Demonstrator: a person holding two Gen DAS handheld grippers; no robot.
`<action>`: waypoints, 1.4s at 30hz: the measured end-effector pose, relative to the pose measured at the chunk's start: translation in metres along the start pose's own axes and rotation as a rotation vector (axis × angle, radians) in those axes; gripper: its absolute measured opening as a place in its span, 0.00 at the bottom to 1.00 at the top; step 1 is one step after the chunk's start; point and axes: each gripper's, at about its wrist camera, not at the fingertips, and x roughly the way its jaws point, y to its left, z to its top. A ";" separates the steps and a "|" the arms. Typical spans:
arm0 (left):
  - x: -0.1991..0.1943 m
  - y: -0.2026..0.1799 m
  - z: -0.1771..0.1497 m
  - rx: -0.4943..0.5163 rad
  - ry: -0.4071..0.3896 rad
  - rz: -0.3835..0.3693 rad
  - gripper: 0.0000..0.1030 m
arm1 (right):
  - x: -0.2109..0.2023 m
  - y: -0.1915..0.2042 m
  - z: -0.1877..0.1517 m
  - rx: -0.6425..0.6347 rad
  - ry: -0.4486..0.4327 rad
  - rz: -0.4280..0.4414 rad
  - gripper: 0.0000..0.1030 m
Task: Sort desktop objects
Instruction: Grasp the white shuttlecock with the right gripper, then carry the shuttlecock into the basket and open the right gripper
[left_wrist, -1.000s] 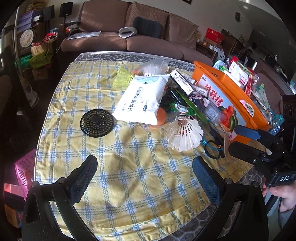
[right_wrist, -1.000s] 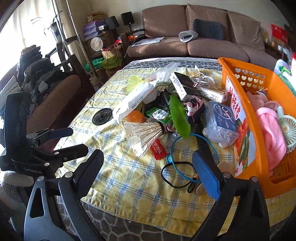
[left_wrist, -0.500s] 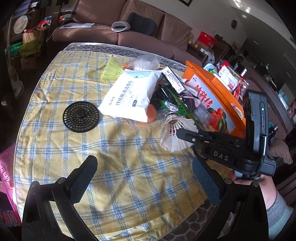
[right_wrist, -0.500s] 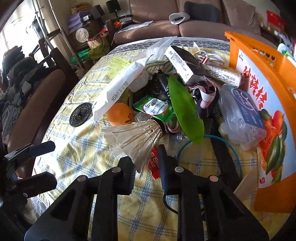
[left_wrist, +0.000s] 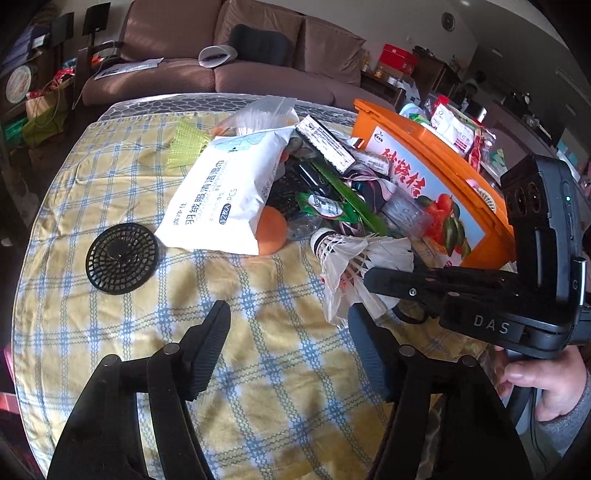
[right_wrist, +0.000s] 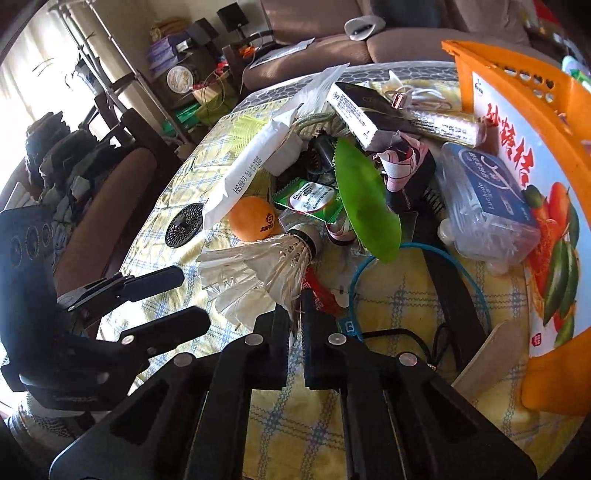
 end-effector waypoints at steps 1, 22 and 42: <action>0.003 -0.001 0.003 0.002 0.004 -0.006 0.59 | -0.001 0.000 0.000 0.004 -0.002 0.004 0.05; -0.026 -0.063 0.041 0.097 -0.046 -0.072 0.06 | -0.072 0.014 0.006 -0.094 -0.109 0.000 0.05; 0.087 -0.180 0.202 0.234 0.017 -0.058 0.09 | -0.114 -0.134 0.156 -0.140 -0.042 -0.099 0.07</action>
